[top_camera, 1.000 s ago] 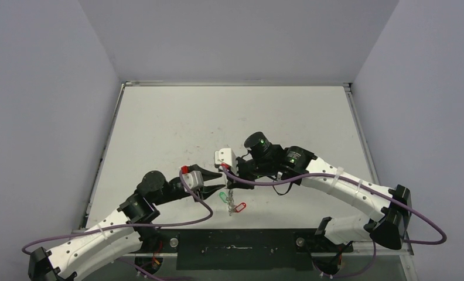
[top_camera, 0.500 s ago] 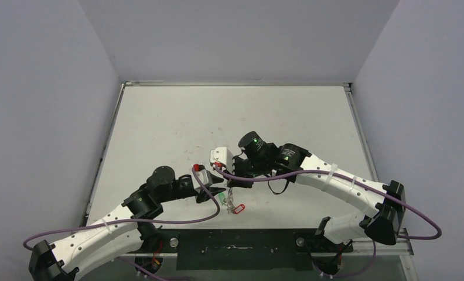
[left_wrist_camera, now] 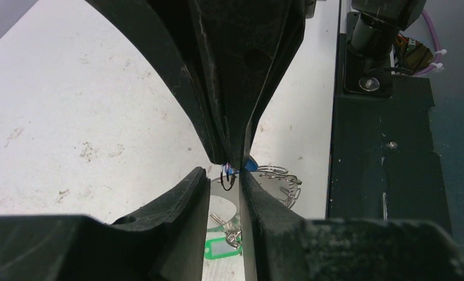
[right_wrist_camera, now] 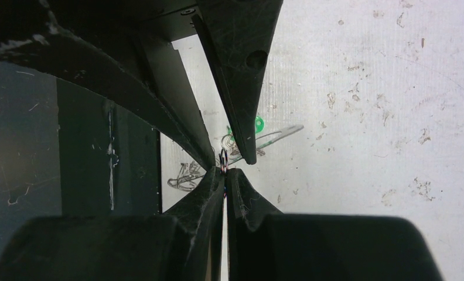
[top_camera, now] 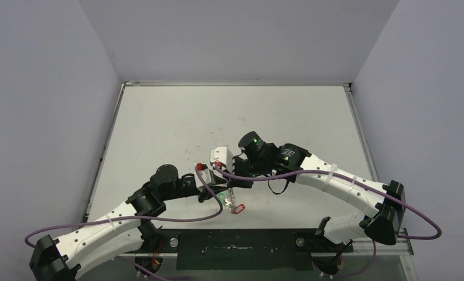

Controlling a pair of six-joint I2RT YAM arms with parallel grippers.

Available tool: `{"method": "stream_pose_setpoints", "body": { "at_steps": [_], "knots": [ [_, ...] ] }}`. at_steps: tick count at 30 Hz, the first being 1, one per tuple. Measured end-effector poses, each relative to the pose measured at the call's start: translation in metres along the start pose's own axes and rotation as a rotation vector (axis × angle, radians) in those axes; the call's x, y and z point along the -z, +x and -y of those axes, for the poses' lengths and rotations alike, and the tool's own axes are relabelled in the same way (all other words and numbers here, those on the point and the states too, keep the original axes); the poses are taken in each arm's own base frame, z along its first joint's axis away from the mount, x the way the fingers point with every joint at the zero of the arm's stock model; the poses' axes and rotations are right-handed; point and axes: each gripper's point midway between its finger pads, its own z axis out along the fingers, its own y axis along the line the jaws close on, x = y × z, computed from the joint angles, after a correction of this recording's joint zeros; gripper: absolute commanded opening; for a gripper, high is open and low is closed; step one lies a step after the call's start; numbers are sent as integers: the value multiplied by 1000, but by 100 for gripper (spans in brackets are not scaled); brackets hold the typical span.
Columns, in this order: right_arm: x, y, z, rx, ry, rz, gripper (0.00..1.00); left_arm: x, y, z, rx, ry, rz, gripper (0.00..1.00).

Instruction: Put the keys on the keyring

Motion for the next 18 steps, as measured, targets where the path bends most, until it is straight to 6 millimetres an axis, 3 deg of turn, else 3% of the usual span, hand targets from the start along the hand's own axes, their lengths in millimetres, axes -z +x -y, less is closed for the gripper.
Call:
{"method": "stream_pose_setpoints", "body": {
  "at_steps": [4,8,13,15,18],
  "knots": [
    [0,0,0,1,0,1,0,-1,-4,0,-4,0,15,18],
    [0,0,1,1,7,-1,0,-1,-3,1,-2,9,13,0],
    [0,2,0,0,5,-10,0,-3,-1,0,-1,11,7,0],
    [0,2,0,2,6,-10,4,-3,-1,0,-2,10,8,0],
    [0,2,1,4,12,-11,23,-3,-1,-1,-5,3,9,0]
  ]
}}
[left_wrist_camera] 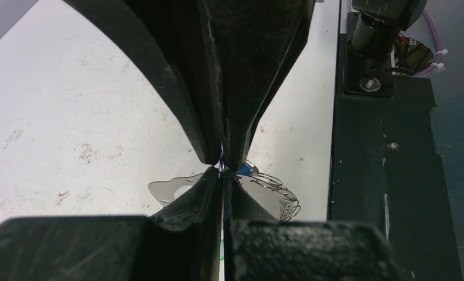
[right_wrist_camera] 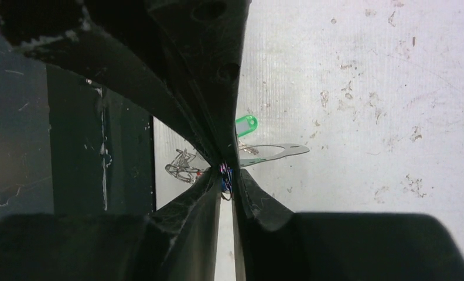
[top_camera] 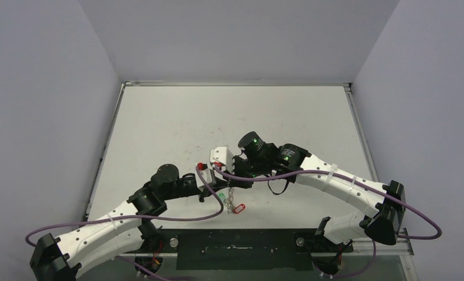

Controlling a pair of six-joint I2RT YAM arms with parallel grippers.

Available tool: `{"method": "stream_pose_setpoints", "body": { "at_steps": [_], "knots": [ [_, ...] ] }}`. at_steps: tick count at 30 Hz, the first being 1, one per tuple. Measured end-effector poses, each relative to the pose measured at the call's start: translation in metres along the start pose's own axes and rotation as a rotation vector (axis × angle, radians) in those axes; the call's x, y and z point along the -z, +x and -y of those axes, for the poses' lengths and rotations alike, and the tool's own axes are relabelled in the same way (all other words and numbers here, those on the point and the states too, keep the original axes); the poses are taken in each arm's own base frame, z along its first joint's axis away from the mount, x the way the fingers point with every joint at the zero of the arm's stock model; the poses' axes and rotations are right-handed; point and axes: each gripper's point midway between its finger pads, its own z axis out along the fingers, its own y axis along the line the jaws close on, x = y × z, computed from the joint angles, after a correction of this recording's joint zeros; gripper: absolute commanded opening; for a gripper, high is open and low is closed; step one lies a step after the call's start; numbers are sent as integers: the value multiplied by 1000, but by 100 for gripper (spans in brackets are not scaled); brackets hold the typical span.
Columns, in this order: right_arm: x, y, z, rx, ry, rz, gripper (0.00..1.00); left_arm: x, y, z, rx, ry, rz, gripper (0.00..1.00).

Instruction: Put the keys on the keyring

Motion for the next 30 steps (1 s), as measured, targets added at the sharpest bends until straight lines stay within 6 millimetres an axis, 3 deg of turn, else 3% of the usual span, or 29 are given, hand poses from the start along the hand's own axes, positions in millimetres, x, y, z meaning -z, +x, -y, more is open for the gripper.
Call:
{"method": "stream_pose_setpoints", "body": {
  "at_steps": [3,6,13,16,23,30],
  "knots": [
    [0,-5,3,6,11,22,51,1,0,-1,-5,-9,7,0],
    [1,-9,7,8,18,73,60,4,1,-1,-13,-20,22,0],
    [25,-13,17,-14,-4,265,57,9,1,0,-43,-46,116,0],
    [29,-17,9,13,-38,328,55,10,2,1,-54,-50,162,0],
    [26,-21,-10,41,-143,390,44,12,-11,4,-98,-44,255,0],
    [17,-19,-10,11,-177,382,37,15,-23,6,-123,-36,303,0]
  ]
}}
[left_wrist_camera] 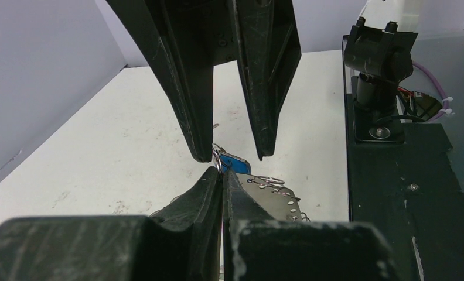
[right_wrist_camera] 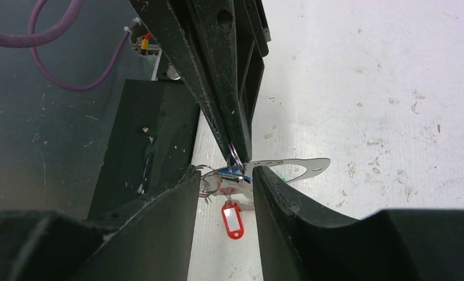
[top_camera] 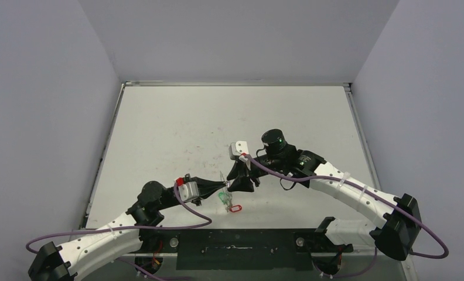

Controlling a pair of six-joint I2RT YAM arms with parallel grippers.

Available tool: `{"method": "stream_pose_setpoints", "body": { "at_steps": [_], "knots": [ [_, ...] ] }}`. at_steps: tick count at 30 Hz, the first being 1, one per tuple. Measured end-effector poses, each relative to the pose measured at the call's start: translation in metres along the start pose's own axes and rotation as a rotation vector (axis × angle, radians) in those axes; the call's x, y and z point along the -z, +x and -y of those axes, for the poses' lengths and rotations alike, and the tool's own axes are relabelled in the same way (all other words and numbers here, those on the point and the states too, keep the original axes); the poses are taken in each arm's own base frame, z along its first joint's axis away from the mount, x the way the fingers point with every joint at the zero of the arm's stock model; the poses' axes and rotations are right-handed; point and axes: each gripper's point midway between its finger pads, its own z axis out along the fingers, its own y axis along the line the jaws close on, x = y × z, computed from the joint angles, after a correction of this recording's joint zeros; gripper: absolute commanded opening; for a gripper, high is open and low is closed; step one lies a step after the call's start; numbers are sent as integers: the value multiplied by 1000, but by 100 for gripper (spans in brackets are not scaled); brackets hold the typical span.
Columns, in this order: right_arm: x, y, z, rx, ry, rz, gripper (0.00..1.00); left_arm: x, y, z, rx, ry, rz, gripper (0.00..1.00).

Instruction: Put the keys on the keyring

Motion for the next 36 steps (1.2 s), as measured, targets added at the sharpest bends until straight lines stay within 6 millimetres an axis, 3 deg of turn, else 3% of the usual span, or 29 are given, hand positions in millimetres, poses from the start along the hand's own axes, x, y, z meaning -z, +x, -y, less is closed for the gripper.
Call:
{"method": "stream_pose_setpoints", "body": {
  "at_steps": [3,9,28,33,36],
  "knots": [
    [-1,1,1,-7,4,-1,32,0,-1,0,0,2,4,0],
    [-1,0,5,-12,25,0,14,1,-3,1,-2,3,9,0],
    [2,13,10,-22,59,-47,3,1,-1,1,-2,3,1,0],
    [2,15,12,-25,63,-54,7,1,0,1,-1,4,-1,0],
    [2,16,12,-25,65,-59,30,1,0,1,0,4,-2,0]
  ]
}}
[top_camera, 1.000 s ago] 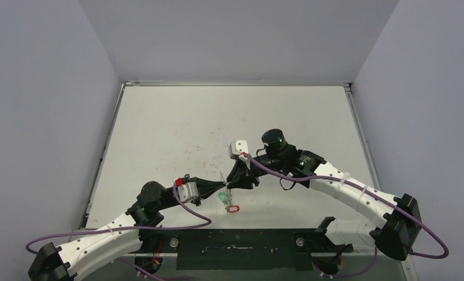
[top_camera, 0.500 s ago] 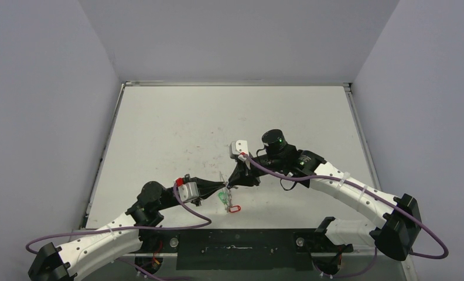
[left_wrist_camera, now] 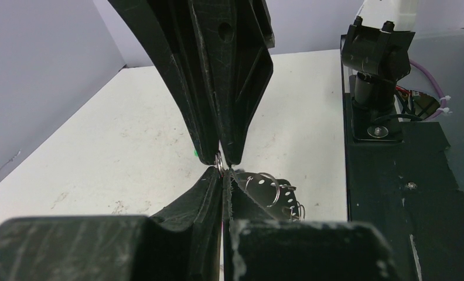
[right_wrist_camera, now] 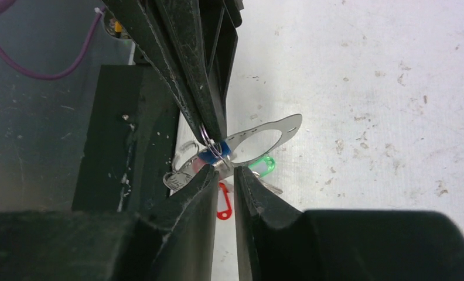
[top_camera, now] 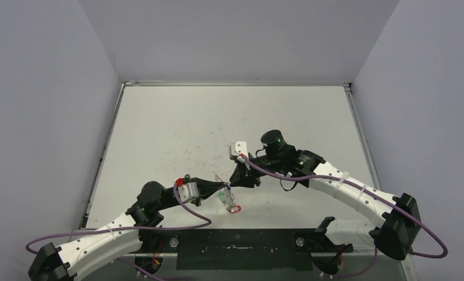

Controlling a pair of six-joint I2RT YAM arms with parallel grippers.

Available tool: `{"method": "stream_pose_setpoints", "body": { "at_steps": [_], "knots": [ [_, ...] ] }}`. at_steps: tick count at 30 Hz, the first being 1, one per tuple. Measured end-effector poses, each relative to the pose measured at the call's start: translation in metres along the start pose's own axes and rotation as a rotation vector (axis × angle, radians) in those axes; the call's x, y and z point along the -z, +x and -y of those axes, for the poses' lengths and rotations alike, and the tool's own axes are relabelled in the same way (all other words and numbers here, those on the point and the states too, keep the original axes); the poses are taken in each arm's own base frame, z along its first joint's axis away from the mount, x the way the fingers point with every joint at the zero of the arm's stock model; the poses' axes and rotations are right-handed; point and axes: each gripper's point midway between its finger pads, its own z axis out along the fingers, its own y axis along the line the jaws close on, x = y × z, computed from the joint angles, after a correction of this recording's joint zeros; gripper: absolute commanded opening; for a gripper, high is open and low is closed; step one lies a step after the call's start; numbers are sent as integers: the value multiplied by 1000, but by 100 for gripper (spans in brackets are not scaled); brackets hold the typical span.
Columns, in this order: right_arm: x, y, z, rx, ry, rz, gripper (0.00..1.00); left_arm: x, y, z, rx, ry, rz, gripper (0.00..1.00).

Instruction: Put the keys on the keyring

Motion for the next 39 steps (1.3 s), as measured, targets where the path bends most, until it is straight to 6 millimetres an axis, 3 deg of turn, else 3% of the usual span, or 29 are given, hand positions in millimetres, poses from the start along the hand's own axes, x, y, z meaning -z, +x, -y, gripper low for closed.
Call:
{"method": "stream_pose_setpoints", "body": {
  "at_steps": [3,11,17,24,30,39],
  "knots": [
    [1,2,2,4,12,-9,47,0,-2,0,-4,0,6,0],
    [6,-14,2,50,34,55,47,1,-4,0,-6,-1,12,0],
    [2,-28,3,50,21,112,36,1,-4,1,-7,2,13,0],
    [-8,-20,2,9,-23,96,27,1,-2,1,-4,6,6,0],
    [-9,-18,-2,8,-50,95,1,1,-1,1,-4,3,0,0],
    [-9,-16,-5,28,-72,89,0,2,1,0,0,-3,-7,0]
  ]
}}
